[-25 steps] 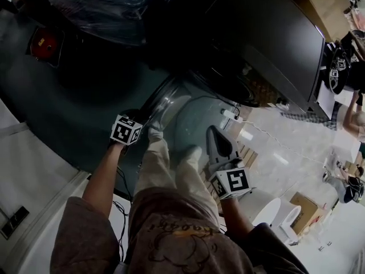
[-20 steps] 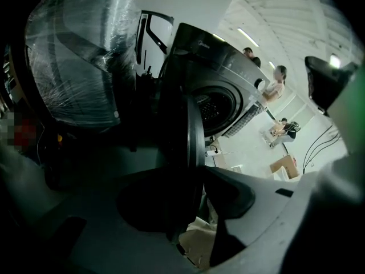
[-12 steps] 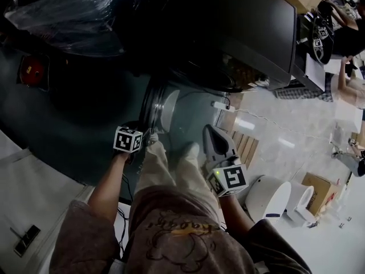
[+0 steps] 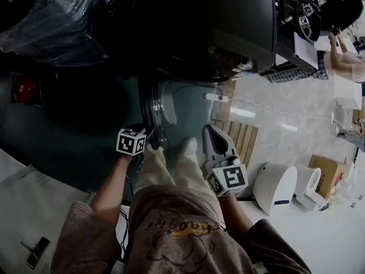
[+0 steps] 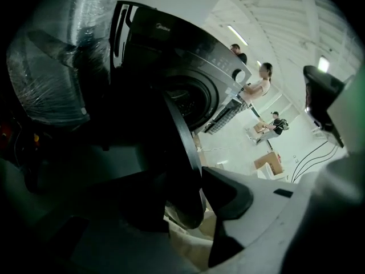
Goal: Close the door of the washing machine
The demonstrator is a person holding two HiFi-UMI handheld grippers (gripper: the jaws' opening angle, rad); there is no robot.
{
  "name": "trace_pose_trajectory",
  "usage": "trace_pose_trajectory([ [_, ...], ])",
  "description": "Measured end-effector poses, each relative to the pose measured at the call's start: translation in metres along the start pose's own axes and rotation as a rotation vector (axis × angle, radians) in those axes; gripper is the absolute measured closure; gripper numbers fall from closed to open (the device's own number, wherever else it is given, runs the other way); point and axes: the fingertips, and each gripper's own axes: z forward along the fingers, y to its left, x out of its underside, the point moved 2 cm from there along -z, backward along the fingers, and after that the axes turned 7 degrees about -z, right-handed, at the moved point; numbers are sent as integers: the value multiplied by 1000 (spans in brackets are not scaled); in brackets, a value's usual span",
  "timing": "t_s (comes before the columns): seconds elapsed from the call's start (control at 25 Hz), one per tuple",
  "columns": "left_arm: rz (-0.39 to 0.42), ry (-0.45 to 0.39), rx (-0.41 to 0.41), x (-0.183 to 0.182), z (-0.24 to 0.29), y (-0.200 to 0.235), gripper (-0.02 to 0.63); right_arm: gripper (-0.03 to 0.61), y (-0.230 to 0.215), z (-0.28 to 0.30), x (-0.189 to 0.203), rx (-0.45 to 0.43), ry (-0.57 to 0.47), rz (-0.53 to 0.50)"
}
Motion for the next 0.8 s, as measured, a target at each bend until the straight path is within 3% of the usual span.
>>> trace_pose_trajectory([
  [0.24,-21,-11,56,-13,19,-30,426,583,-17,-22,6,66,13,40],
  [0.48,45,-12,99,-26,36,-57,416,583,-32,-42,19,123,14,72],
  [0.8,37,-44,136,-48,59,-86,400,583,-50,-57,33,177,18,115],
])
